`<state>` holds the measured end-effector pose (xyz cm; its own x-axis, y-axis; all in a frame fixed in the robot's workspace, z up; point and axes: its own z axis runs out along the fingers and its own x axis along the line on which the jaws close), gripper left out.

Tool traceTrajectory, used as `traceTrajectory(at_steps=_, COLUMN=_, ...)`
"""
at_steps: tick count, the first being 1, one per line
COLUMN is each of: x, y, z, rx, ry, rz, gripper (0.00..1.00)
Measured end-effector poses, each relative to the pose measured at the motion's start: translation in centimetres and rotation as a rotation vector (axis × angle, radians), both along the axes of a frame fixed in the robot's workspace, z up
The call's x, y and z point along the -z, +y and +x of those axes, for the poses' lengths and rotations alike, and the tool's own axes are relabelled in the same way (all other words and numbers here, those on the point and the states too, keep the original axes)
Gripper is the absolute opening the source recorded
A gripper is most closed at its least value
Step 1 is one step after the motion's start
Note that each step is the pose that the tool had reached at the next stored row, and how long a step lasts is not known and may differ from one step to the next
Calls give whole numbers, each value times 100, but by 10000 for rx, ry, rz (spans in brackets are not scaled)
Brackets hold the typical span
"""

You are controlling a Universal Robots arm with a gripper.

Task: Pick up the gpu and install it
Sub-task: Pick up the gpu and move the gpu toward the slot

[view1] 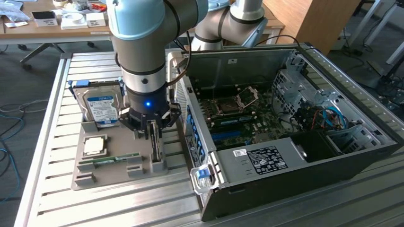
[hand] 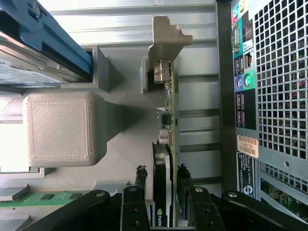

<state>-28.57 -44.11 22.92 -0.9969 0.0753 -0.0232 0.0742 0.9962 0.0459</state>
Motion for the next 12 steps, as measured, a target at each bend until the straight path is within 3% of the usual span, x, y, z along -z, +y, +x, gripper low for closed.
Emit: traceTrajectory(at_steps=12, x=0, y=0, z=0, rx=0, ry=0, rz=0, gripper=38)
